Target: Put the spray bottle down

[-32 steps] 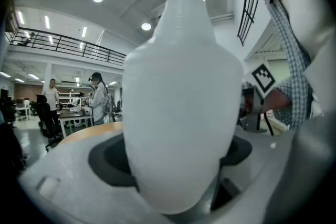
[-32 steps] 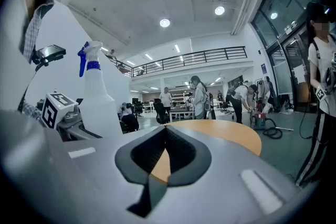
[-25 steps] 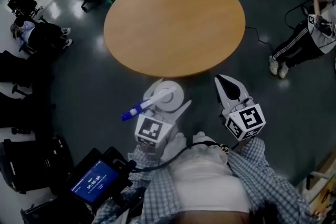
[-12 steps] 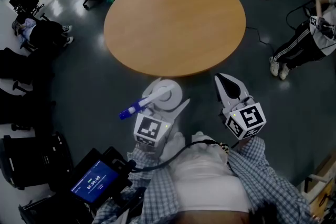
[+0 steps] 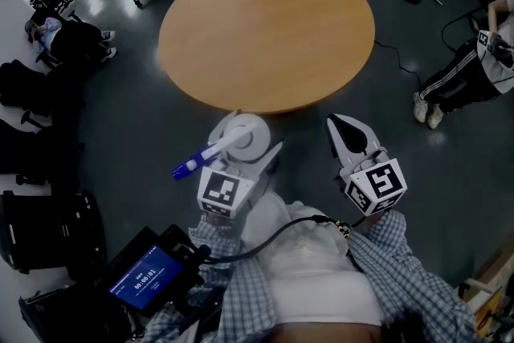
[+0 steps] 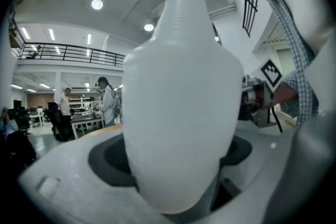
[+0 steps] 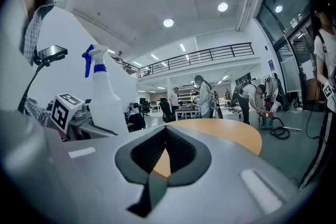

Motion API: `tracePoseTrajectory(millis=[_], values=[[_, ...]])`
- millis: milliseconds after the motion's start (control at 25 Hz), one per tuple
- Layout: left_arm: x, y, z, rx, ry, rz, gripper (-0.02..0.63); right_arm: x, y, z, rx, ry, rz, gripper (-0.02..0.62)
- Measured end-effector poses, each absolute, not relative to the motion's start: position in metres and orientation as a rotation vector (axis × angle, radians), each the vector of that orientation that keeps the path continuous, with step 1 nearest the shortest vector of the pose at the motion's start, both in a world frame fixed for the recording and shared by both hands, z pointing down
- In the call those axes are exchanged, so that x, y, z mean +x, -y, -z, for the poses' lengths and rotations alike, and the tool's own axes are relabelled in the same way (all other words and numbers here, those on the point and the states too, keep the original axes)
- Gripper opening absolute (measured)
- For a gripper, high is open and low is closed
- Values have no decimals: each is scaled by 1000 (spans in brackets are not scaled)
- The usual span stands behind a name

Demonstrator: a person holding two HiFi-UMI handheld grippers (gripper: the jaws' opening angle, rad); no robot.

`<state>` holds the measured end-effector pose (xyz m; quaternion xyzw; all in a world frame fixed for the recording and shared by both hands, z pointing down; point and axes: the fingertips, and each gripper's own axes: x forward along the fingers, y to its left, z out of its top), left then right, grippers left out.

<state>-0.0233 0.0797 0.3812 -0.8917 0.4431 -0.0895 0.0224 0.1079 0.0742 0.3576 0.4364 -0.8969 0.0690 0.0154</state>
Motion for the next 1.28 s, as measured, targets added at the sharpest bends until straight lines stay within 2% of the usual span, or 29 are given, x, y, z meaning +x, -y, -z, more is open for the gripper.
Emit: tracePoseTrajectory(millis=[360,840,1280], values=[[-18,-60,-387,-2769,-1404,275,434,125,-57,-363,1400,2783,-253,3],[-28,25,-387,-2790,-1404,187,434,124,25,-354,1459,2757,-233,3],[-60,143,-424,-2868,-1288,172,433,71,134,-372,1457,2710,-248,3]])
